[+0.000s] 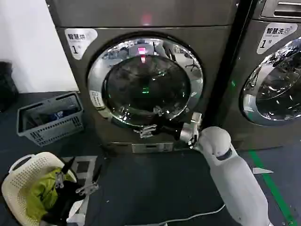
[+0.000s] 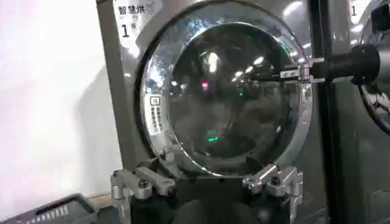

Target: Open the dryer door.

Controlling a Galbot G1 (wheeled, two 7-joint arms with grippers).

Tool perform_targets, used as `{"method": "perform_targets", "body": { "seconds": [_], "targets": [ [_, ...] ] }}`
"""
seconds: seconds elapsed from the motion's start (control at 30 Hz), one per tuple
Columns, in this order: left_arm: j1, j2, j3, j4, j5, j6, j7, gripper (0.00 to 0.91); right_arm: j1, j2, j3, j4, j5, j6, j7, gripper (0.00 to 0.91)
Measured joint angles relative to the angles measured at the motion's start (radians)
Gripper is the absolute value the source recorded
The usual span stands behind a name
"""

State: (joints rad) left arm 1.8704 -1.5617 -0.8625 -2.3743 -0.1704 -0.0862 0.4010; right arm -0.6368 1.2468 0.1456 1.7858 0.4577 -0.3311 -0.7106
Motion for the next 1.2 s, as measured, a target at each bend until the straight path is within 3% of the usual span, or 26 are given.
{"method": "perform_targets", "body": {
  "seconds": [0.43, 0.73, 1.2],
  "targets": [
    [-0.001, -0.007, 0.027, 0.017, 0.096, -0.014, -0.073, 0.907, 0.142, 0.081, -0.129, -0.199, -0.095, 0.128, 0.105, 0.907],
    [0.0, -0.011, 0.038, 0.008, 0.099, 0.044, -0.052, 0.907, 0.257, 0.157, -0.254, -0.388, -0.105, 0.147, 0.138, 0.907],
    [0.019, -0.021, 0.026, -0.01, 0.176, 0.044, -0.047, 0.907, 0.377, 0.291, -0.337, -0.611, -0.123, 0.194, 0.128, 0.907]
  ]
}}
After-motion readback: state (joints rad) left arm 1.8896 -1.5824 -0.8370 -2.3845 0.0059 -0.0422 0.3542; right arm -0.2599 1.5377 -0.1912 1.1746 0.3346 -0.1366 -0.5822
